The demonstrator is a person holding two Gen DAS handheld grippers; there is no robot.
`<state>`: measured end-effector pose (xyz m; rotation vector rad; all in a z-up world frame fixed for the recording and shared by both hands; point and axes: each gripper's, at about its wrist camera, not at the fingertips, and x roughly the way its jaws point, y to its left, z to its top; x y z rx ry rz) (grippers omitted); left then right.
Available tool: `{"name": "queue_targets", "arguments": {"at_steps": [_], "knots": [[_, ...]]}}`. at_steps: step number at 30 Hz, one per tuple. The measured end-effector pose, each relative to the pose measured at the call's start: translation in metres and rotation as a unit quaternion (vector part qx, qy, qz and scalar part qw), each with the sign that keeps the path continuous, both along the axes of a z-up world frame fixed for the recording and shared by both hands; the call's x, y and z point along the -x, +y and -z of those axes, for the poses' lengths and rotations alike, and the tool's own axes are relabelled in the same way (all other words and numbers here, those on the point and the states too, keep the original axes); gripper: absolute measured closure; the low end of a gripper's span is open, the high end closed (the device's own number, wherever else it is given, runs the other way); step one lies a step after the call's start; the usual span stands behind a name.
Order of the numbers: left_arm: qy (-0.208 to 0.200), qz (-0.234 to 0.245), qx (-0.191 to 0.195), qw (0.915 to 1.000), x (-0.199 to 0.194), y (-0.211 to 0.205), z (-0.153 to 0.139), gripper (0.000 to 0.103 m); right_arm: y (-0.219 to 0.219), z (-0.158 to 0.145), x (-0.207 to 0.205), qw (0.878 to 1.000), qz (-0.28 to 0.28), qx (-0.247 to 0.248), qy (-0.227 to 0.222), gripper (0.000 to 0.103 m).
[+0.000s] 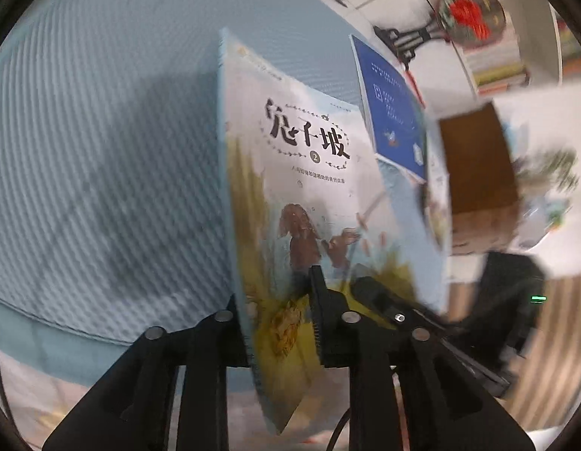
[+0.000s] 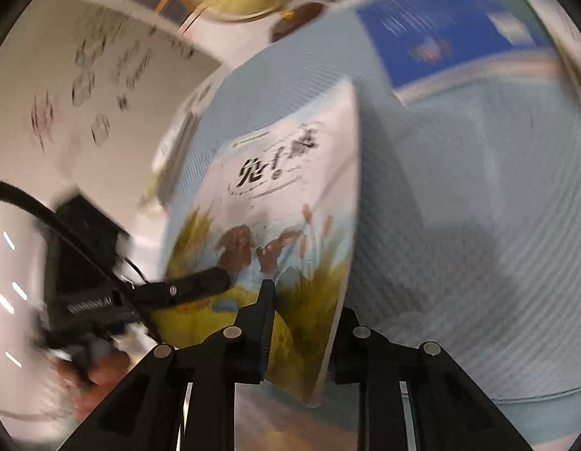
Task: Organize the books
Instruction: 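Carry the rabbits-and-reeds book with the left gripper toward the stack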
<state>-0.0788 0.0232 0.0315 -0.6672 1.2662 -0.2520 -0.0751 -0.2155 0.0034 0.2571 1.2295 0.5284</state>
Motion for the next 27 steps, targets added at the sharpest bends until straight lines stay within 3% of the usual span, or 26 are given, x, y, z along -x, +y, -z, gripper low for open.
{"name": "queue_targets", "arguments": {"at_steps": [4,7,11,17,23,27], "knots": [[-0.03,0.011,-0.04,0.9987,-0.005,-0.008,-0.018,0.084,0.029,-0.019,0.005,0.993,-0.072,0.078,-0.058,0.081],[-0.048,0.029,-0.066,0.9963,-0.01,-0.01,-0.033,0.084,0.042,-0.029,0.004,0.986,-0.109,0.098,-0.085,0.081],[-0.06,0.032,-0.077,0.9946,-0.014,0.003,-0.043,0.084,0.046,-0.04,-0.007,0.983,-0.134,0.086,-0.096,0.082],[-0.098,-0.019,-0.1,0.99,-0.018,0.044,-0.083,0.084,0.075,-0.074,-0.038,0.976,-0.164,0.056,-0.132,0.081],[-0.144,-0.067,-0.11,0.9811,-0.028,0.118,-0.128,0.083,0.144,-0.118,-0.074,0.966,-0.18,0.022,-0.185,0.08],[-0.17,-0.066,-0.132,0.9743,-0.039,0.179,-0.147,0.082,0.212,-0.131,-0.093,0.961,-0.171,0.021,-0.217,0.079]]}}
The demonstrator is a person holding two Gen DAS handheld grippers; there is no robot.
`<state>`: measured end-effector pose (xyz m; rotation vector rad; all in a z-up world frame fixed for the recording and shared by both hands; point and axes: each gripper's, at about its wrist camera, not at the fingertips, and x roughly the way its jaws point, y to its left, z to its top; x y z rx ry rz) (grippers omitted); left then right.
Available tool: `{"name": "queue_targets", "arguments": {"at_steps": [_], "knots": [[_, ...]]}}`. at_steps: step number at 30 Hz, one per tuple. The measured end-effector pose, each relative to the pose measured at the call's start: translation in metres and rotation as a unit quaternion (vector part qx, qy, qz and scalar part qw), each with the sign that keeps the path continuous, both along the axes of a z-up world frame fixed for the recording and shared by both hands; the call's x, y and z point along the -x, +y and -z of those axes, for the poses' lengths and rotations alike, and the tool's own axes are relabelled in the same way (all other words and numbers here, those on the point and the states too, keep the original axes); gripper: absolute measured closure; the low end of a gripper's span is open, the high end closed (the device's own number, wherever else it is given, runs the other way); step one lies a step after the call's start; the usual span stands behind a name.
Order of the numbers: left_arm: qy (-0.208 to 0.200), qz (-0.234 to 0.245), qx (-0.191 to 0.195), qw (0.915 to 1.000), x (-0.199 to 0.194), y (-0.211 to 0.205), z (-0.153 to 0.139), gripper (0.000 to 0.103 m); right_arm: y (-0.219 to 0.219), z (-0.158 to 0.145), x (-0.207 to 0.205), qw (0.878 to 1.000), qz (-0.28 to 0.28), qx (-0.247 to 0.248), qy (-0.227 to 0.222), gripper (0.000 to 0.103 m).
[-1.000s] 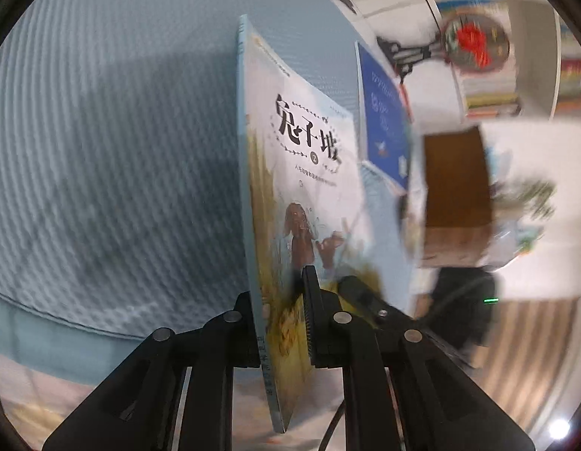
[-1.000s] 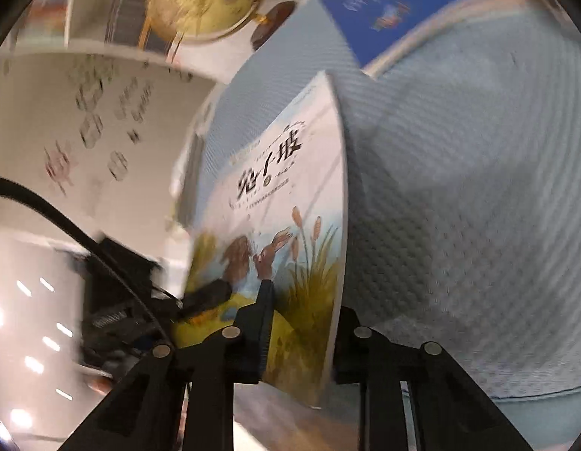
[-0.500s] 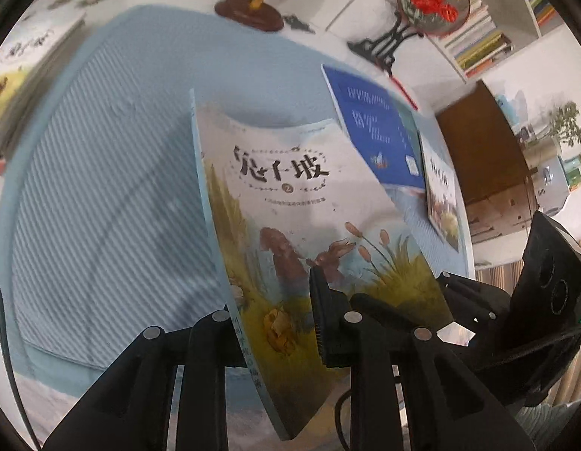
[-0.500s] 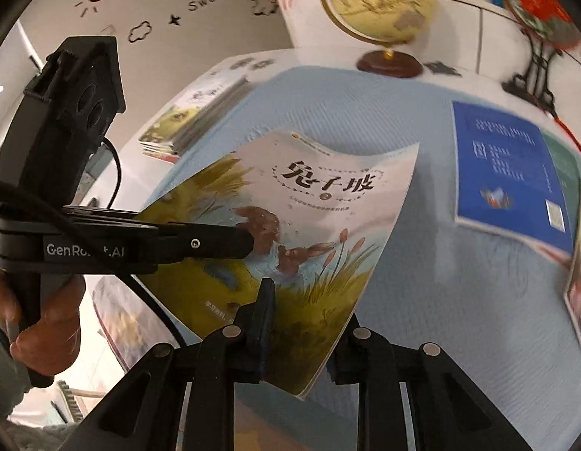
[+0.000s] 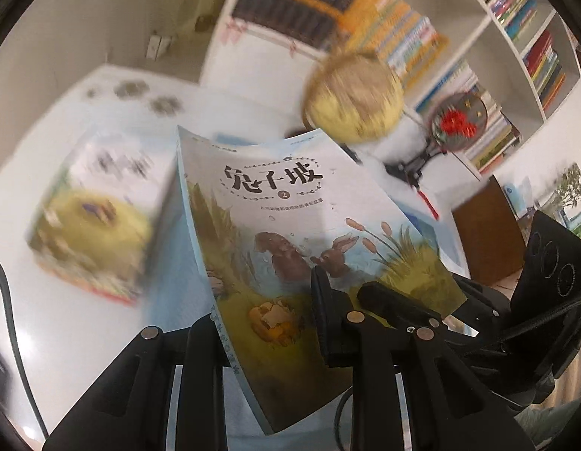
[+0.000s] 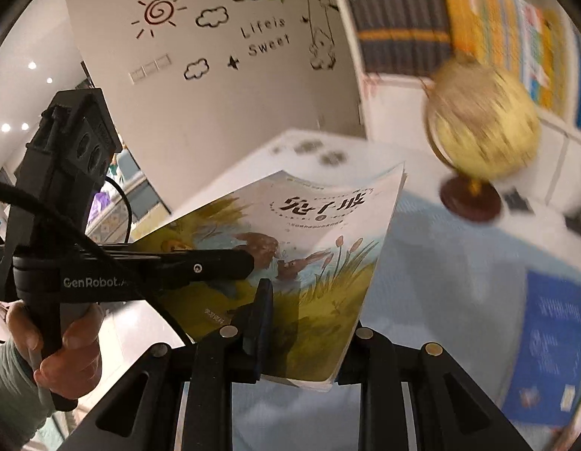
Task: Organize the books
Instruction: 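Carry the rabbits-and-reeds book with the left gripper toward the stack, then lower the rabbits-and-reeds book onto the bird-cover book, open left gripper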
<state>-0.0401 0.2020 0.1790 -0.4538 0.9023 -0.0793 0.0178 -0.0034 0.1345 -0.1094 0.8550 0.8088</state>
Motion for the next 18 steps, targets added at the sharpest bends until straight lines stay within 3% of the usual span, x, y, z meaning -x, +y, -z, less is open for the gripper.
{"name": "queue_targets", "arguments": {"at_steps": [4,8,13,18], "knots": [[-0.006,0.026,-0.013,0.9996,-0.018,0.059,0.0,0.081,0.062,0.003,-0.013,1.0,0.025,0.008,-0.012,0.079],[0.011,0.045,-0.03,0.9985,-0.033,0.112,0.016,0.082,0.119,0.027,-0.028,0.999,0.044,0.016,0.005,0.079],[0.037,0.064,-0.023,0.997,-0.054,0.159,0.05,0.081,0.167,0.058,-0.05,0.996,0.073,0.028,0.039,0.079],[0.047,0.076,0.011,0.996,-0.07,0.189,0.077,0.081,0.188,0.08,-0.068,0.991,0.107,0.039,0.069,0.078]]}}
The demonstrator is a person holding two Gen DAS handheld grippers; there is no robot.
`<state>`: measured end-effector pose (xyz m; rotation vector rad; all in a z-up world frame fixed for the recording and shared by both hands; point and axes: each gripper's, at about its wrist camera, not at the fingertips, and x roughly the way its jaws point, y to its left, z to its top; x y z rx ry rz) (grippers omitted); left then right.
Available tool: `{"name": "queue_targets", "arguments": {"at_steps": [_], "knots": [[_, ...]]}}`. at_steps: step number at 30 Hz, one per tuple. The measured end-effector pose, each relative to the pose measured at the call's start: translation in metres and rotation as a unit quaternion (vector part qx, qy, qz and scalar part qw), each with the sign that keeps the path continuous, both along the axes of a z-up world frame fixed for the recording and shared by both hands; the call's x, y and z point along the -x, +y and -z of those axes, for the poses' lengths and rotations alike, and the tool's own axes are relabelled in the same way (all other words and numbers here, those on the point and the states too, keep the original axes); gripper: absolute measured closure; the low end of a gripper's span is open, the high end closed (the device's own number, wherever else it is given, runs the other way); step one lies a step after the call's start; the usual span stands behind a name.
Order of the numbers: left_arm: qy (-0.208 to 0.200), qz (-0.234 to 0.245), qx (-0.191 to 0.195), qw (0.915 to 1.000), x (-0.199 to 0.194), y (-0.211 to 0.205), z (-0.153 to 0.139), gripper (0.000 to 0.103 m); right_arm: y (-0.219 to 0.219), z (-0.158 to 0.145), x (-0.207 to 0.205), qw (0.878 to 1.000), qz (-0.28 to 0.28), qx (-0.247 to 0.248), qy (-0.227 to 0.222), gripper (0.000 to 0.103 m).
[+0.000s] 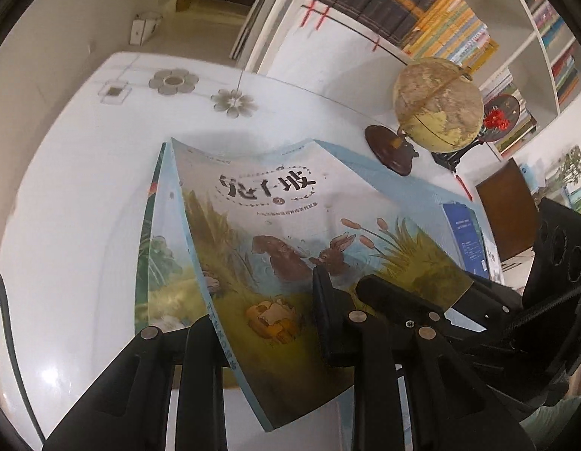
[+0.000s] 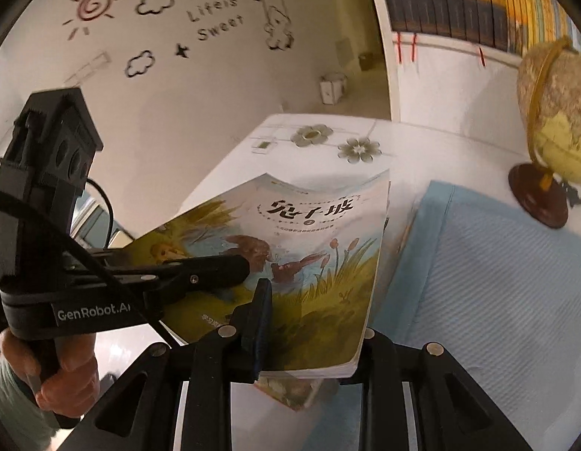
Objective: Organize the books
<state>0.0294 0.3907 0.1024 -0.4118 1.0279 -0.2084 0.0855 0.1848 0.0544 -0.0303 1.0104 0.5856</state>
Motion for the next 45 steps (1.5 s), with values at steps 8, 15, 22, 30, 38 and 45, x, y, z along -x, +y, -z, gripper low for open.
{"name": "queue_targets", "arguments": {"at_steps": [8,15,22,30,38,45], "knots": [[0.024,-0.005,0.042,0.9988,0.006,0.027,0.024,0.075,0.013,0.017,0.001,0.999,0.024,0.011,0.028,0.078],[0.05,-0.038,0.048,0.9969,0.024,0.05,0.043,0.075,0.02,0.037,0.001,0.998,0.029,0.02,0.055,0.078],[0.063,-0.067,0.015,0.9956,0.044,0.063,0.049,0.076,0.022,0.057,0.001,0.994,0.035,0.011,0.102,0.078],[0.066,-0.086,-0.031,0.9936,0.082,0.05,0.041,0.076,0.007,0.068,0.019,0.99,0.007,0.018,0.14,0.074],[0.038,-0.048,-0.028,0.9977,0.106,-0.048,0.014,0.076,-0.103,0.018,0.071,0.995,0.048,0.035,0.084,0.073],[-0.002,0.058,-0.006,0.9983,0.103,-0.243,-0.015,0.074,-0.308,-0.04,0.156,0.984,0.172,0.019,0.034,0.051]]}}
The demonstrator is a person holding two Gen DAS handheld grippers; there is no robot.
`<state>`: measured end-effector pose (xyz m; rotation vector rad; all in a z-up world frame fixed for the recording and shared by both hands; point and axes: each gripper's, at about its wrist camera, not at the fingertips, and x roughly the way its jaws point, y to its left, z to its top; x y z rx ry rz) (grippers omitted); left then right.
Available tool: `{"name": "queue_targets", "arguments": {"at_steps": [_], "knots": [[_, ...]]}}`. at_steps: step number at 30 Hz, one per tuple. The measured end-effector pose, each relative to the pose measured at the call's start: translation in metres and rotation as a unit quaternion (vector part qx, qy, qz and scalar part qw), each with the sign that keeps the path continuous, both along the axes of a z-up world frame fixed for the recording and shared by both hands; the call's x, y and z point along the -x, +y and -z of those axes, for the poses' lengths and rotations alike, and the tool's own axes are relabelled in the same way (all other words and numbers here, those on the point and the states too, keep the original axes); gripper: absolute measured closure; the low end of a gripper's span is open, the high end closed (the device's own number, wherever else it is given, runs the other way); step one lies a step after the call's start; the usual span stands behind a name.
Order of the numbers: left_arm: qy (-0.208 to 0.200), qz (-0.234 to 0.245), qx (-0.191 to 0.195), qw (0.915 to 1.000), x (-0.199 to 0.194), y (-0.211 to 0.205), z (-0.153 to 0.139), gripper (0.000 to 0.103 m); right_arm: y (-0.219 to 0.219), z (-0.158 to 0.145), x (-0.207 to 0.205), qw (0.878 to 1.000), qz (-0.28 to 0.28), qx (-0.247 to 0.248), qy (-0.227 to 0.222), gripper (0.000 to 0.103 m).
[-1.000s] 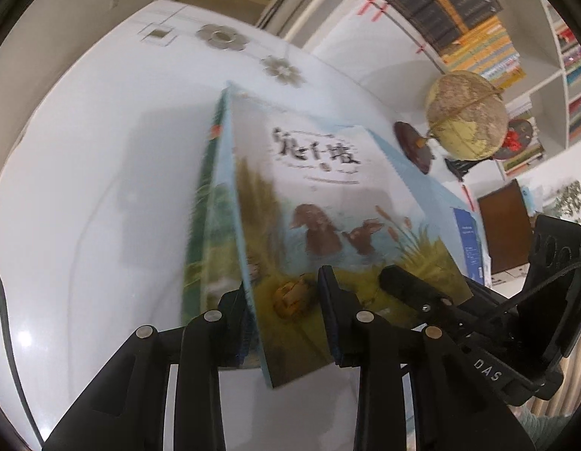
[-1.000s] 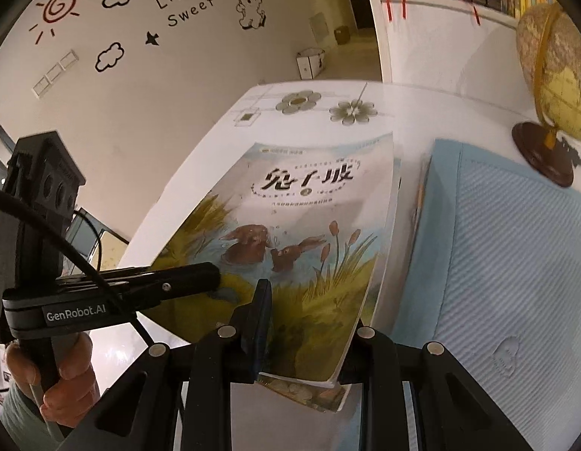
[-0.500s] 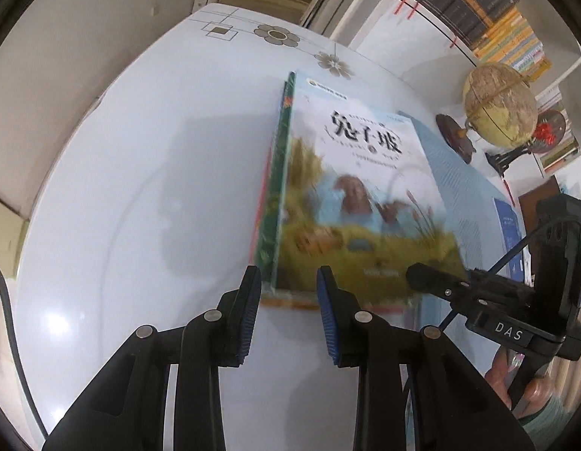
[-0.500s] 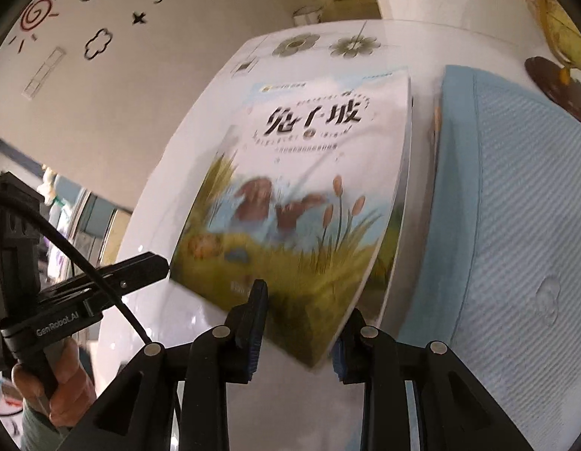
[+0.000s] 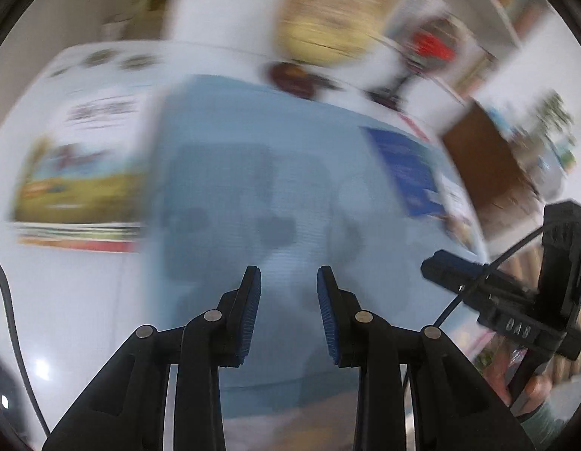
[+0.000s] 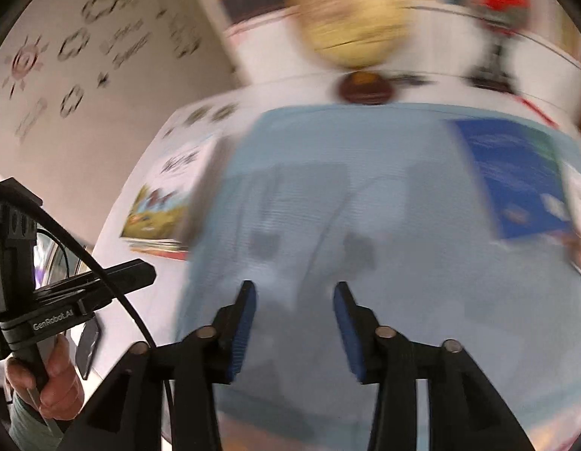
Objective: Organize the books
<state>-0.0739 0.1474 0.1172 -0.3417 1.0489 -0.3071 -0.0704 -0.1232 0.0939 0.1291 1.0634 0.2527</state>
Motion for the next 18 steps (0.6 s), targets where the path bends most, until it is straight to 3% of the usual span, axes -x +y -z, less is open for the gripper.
{"name": "queue_targets", "arguments": {"at_steps": [6,12,14,16,18], "knots": [[0.008,0.078,0.057,0.9953,-0.003,-0.164,-0.003,0.074,-0.157,-0.025,0.073,0.995,0.095,0.011,-0.02,0.049],[0.024,0.13,0.029,0.9908,-0.022,-0.266,-0.01,0.074,-0.272,-0.037,0.085,0.984,0.174,-0.014,-0.019,0.049],[0.015,0.135,0.018,0.9906,-0.037,-0.289,-0.014,0.068,-0.303,-0.036,0.078,0.981,0.194,-0.024,-0.016,0.049],[0.007,0.129,0.009,0.9915,-0.052,-0.309,-0.013,0.047,-0.337,-0.027,0.062,0.976,0.214,-0.038,-0.005,0.049],[-0.005,0.118,0.009,0.993,-0.071,-0.322,-0.007,0.045,-0.361,-0.017,0.047,0.973,0.226,-0.046,0.011,0.049]]}}
